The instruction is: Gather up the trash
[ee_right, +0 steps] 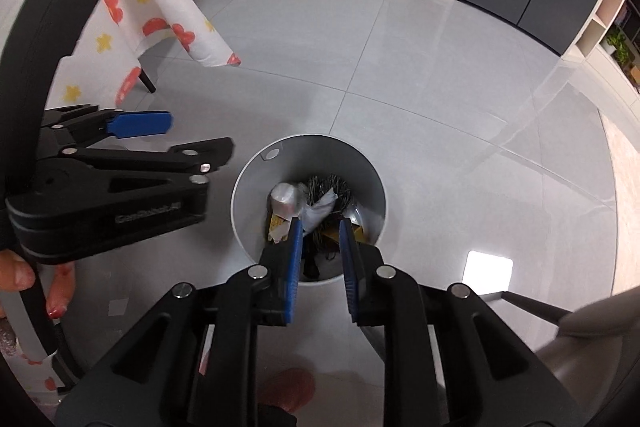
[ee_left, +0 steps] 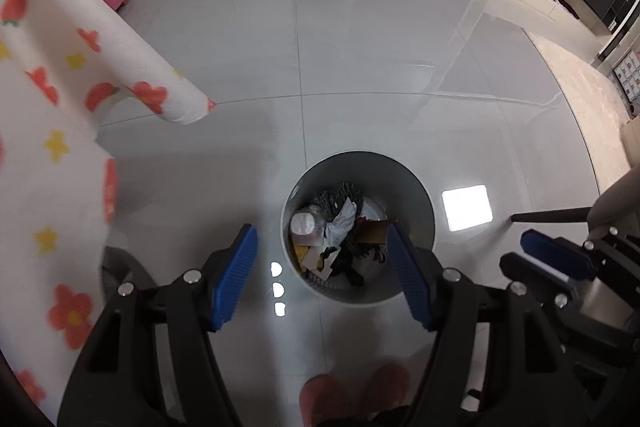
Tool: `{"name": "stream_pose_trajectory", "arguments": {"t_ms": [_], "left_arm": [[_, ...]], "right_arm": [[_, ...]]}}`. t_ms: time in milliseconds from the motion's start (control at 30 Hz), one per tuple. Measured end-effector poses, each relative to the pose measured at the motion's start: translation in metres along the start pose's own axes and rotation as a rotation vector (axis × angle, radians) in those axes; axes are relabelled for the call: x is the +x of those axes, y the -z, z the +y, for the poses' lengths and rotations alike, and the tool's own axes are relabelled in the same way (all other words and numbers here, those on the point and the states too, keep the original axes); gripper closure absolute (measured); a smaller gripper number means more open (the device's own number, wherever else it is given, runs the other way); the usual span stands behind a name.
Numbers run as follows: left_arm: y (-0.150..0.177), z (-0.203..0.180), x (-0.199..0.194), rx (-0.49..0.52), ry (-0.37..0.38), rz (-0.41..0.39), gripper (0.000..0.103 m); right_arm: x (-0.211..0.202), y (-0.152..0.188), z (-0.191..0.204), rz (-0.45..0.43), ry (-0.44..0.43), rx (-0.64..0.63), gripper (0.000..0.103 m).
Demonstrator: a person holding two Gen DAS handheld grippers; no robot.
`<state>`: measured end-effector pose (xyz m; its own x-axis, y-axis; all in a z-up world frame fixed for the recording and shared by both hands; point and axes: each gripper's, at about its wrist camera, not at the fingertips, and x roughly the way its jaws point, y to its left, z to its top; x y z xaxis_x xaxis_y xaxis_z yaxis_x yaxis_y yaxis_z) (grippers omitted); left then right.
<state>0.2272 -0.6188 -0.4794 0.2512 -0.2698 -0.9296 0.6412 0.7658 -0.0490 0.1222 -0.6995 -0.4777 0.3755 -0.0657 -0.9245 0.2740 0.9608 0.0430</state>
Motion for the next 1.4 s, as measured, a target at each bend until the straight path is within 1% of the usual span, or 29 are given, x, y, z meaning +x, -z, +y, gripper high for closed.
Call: {"name": "stream_pose_trajectory", "arguments": {"t_ms": [100, 133, 200, 267, 333, 367, 400, 467, 533, 567, 600, 667, 733, 767, 800, 933, 1033, 1100, 1167, 1267, 1333, 1400], "left_arm": [[0.0, 0.004, -0.041, 0.002, -0.01, 0.007, 0.034], [0.0, 0.006, -0.055, -0.003, -0.008, 0.004, 0.032], [0.0, 0.013, -0.089, -0.017, -0.013, -0.009, 0.03], [-0.002, 0.022, -0.125, -0.034, -0.018, -0.025, 0.029], [-0.003, 0.032, -0.158, -0.052, -0.028, -0.041, 0.025], [-0.002, 0.038, -0.177, -0.066, -0.036, -0.049, 0.025], [-0.001, 0.045, -0.194, -0.079, -0.045, -0.055, 0.023], [0.001, 0.058, -0.23, -0.109, -0.068, -0.067, 0.022], [0.007, 0.074, -0.265, -0.144, -0.095, -0.077, 0.021], [0.009, 0.079, -0.28, -0.16, -0.109, -0.081, 0.021], [0.013, 0.087, -0.296, -0.18, -0.125, -0.085, 0.019], [0.022, 0.1, -0.326, -0.218, -0.162, -0.092, 0.018], [0.034, 0.114, -0.356, -0.264, -0.213, -0.113, 0.018], [0.044, 0.122, -0.372, -0.298, -0.252, -0.123, 0.017], [0.052, 0.128, -0.385, -0.329, -0.281, -0.129, 0.017], [0.094, 0.155, -0.436, -0.487, -0.39, -0.142, 0.017], [0.128, 0.17, -0.468, -0.605, -0.427, -0.161, 0.017], [0.151, 0.182, -0.487, -0.668, -0.449, -0.175, 0.017], [0.172, 0.188, -0.506, -0.703, -0.475, -0.182, 0.017], [0.196, 0.195, -0.533, -0.726, -0.521, -0.168, 0.016], [0.211, 0.202, -0.552, -0.742, -0.518, -0.18, 0.013], [0.222, 0.21, -0.567, -0.749, -0.523, -0.194, 0.013]], "right_arm": [[-0.039, -0.01, 0.006, 0.002, 0.004, -0.006, 0.084], [-0.058, -0.015, 0.011, -0.002, 0.004, -0.011, 0.08], [-0.089, -0.021, 0.02, -0.018, 0.009, -0.023, 0.071], [-0.119, -0.029, 0.032, -0.033, 0.013, -0.037, 0.07], [-0.148, -0.037, 0.044, -0.048, 0.009, -0.046, 0.069], [-0.164, -0.042, 0.052, -0.056, 0.013, -0.053, 0.065], [-0.179, -0.046, 0.06, -0.069, 0.015, -0.057, 0.061], [-0.21, -0.055, 0.077, -0.093, 0.007, -0.065, 0.055], [-0.235, -0.062, 0.093, -0.108, 0.001, -0.081, 0.052], [-0.248, -0.066, 0.103, -0.119, -0.01, -0.093, 0.048], [-0.26, -0.069, 0.112, -0.129, -0.022, -0.105, 0.042], [-0.282, -0.074, 0.132, -0.138, -0.058, -0.136, 0.04], [-0.304, -0.079, 0.156, -0.156, -0.103, -0.185, 0.037], [-0.313, -0.081, 0.166, -0.162, -0.124, -0.209, 0.036], [-0.324, -0.082, 0.179, -0.17, -0.158, -0.242, 0.036], [-0.359, -0.081, 0.226, -0.2, -0.26, -0.362, 0.033], [-0.376, -0.076, 0.26, -0.196, -0.335, -0.432, 0.03], [-0.385, -0.074, 0.287, -0.189, -0.361, -0.465, 0.029], [-0.396, -0.067, 0.309, -0.185, -0.386, -0.496, 0.029], [-0.411, -0.056, 0.336, -0.183, -0.399, -0.523, 0.029], [-0.426, -0.048, 0.35, -0.192, -0.406, -0.532, 0.029], [-0.441, -0.039, 0.364, -0.21, -0.402, -0.555, 0.027]]}}
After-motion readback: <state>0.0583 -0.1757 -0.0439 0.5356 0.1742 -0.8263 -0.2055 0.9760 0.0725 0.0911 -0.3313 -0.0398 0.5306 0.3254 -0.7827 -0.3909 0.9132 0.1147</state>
